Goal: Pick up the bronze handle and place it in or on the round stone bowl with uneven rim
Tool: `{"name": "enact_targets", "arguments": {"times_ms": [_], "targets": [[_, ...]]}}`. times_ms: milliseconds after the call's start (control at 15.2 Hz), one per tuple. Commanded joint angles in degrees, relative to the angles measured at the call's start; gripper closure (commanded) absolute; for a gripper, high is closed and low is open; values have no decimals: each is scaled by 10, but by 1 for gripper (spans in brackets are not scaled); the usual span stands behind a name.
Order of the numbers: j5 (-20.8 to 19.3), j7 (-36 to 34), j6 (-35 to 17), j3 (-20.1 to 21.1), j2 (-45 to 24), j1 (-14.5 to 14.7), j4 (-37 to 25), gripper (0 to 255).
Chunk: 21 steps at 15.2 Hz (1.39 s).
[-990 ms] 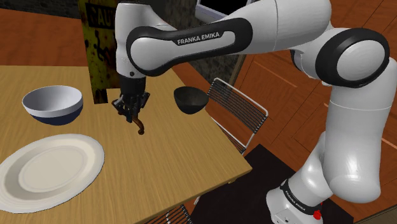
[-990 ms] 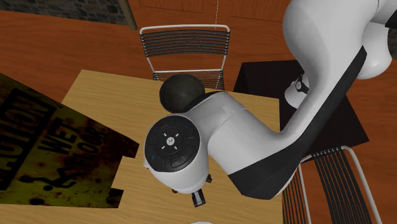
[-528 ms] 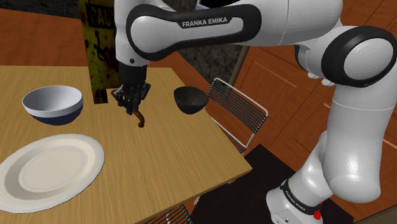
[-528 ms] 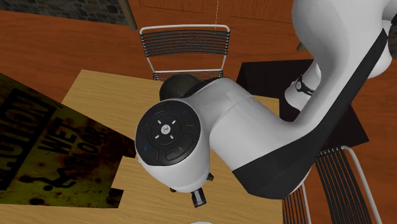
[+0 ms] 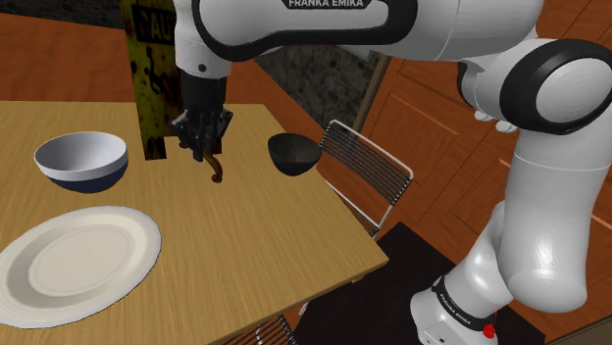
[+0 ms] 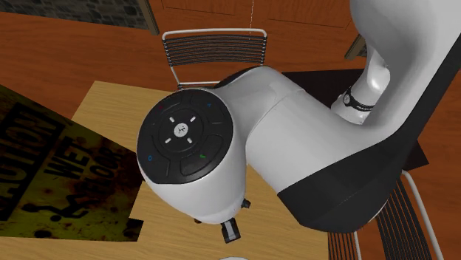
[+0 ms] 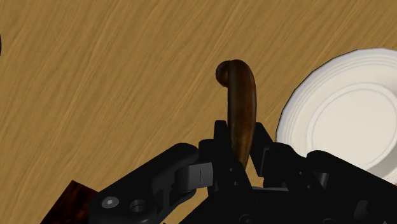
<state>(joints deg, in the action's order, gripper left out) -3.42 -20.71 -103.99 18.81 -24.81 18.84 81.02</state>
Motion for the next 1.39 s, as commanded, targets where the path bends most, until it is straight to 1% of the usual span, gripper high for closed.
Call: {"name": "enact_targets", "arguments": {"times_ms": [0,330,528,792,1056,1320], "targets": [[1,0,14,1,2,0,-12,255],[1,-1,47,1,2,3,-45,255],[15,36,34,-5,42,-31,8,255],[31,87,24,-18,86,-71,63,255],[43,139,20,-34,120,-107,103,255],[51,192,21,-54,145,-140,129,255]]}}
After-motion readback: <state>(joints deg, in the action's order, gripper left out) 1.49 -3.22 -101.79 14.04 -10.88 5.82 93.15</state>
